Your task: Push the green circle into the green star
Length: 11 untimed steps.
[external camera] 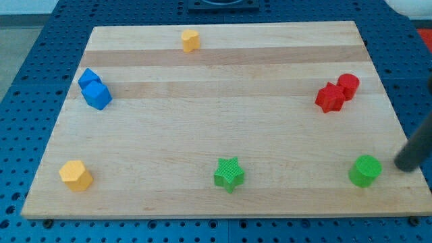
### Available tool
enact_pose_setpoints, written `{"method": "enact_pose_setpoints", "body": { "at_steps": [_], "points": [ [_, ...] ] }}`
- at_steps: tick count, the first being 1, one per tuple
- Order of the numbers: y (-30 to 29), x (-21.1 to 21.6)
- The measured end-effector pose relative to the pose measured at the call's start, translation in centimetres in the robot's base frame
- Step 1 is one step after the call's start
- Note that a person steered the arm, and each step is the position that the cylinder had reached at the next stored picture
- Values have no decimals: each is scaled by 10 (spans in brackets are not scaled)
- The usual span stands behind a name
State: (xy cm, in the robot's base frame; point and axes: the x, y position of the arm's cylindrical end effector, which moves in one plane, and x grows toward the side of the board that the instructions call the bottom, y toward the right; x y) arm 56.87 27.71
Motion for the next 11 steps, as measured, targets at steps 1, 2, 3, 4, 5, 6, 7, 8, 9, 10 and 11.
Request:
{"method": "enact_pose_setpoints", "body": {
  "at_steps": [1, 2, 3, 4, 5, 6, 7, 8, 9, 10, 11],
  "points": [
    [-2, 23],
    [-18, 19],
    [-43, 1],
    [-71, -5],
    [-96, -5],
    [-118, -5],
    [-141, -5],
    [-163, -5],
    [-184, -5],
    [-203, -5],
    [-220, -7]
  ]
}}
